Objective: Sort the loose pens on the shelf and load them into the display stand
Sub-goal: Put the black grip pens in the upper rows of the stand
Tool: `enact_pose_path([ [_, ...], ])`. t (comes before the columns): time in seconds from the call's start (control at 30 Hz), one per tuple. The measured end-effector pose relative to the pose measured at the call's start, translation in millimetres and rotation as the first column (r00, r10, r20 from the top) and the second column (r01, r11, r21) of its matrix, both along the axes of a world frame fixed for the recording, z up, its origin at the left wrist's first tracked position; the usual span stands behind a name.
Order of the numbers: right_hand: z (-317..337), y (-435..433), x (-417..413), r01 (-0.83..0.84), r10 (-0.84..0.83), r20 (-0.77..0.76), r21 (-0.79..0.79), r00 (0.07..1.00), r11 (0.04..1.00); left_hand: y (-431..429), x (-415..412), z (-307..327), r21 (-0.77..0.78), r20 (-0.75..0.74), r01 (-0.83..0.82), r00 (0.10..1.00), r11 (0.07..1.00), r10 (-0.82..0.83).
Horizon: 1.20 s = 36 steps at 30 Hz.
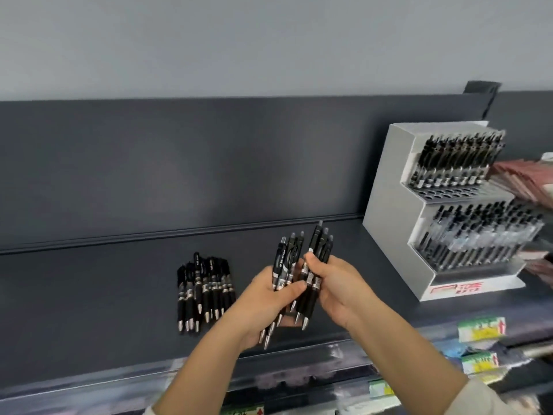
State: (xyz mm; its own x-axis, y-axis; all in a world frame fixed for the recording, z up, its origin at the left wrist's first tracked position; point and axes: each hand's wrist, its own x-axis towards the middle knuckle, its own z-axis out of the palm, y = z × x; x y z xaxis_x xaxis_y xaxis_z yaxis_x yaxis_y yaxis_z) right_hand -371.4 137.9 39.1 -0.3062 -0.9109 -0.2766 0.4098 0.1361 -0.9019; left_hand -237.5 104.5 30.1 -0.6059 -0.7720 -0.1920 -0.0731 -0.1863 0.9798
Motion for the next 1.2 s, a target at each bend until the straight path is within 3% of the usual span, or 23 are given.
enact_pose_path([
  [0.1, 2.8, 30.4, -24.5, 0.034, -0.037, -0.159, -0.023, 0.987, 0.999, 26.4, -32.1, 7.3, -0.071, -0.009, 0.073, 0.997, 0.995, -0.074],
  [0.33, 10.2, 116.3, -101.2, 0.064, -0.081, -0.258, -0.071, 0.963, 0.995, 100.3, -115.1, 13.6, -0.284, 0.058, 0.118, 0.993, 0.952, -0.106],
  [0.53, 15.1, 190.3, -165.8, 0.023, -0.039, -0.336, -0.052, 0.941, 0.998, 166.3, -168.3, 19.3, -0.330, 0.019, 0.069, 0.998, 0.941, -0.066],
  [0.67, 20.6, 223.3, -196.4, 0.034, -0.054, -0.381, -0.059, 0.923, 0.998, 196.5, -194.2, 18.2, -0.256, 0.019, -0.021, 0.999, 0.966, 0.027],
  [0.83, 30.9, 232.1, -226.0, 0.081, -0.131, -0.311, -0.168, 0.941, 0.983, 208.6, -219.0, 33.9, -0.281, 0.001, -0.069, 0.997, 0.957, 0.072],
  [1.07, 61.7, 203.3, -259.2, 0.009, -0.081, -0.264, -0.262, 0.961, 0.965, 178.0, -241.6, 56.7, -0.392, 0.019, -0.099, 0.993, 0.914, 0.116],
  [1.2, 89.2, 171.7, -288.7, 0.104, -0.215, -0.268, -0.376, 0.939, 0.921, 141.0, -251.5, 69.3, -0.426, -0.041, -0.221, 0.973, 0.878, 0.225],
])
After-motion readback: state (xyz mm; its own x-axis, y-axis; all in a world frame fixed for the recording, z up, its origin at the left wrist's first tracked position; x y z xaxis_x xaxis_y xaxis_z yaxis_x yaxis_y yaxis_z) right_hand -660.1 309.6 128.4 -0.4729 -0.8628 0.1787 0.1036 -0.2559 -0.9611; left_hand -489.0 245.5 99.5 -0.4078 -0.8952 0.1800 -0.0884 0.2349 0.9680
